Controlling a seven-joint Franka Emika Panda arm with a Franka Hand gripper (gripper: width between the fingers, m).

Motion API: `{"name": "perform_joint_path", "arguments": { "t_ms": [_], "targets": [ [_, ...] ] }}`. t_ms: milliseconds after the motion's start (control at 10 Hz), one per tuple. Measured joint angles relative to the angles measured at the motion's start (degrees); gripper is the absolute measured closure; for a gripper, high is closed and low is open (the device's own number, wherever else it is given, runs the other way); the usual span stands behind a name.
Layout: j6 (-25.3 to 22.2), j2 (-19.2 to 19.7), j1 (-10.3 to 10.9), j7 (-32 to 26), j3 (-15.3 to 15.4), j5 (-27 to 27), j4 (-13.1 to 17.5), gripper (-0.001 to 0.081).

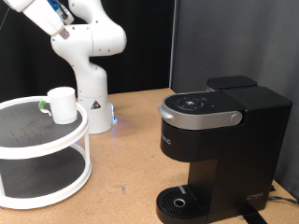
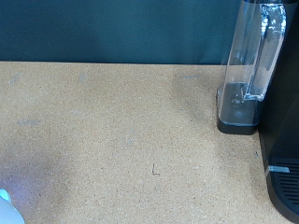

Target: Make a cup of coffee with the keurig machine

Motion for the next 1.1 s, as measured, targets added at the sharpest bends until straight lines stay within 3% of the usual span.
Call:
{"name": "perform_joint_path", "arguments": {
  "t_ms": [200, 700, 1100],
  "targets": [
    [-0.22, 0.05, -0.28, 0.34, -0.04, 0.00, 0.10, 0.0805],
    [-0.30, 0.40, -0.27, -10.68, -2.67, -6.04, 0.72, 0.0805],
    [-3.67, 2.03, -0.35, -10.14, -7.01, -5.92, 4.90, 0.0805]
  ]
}}
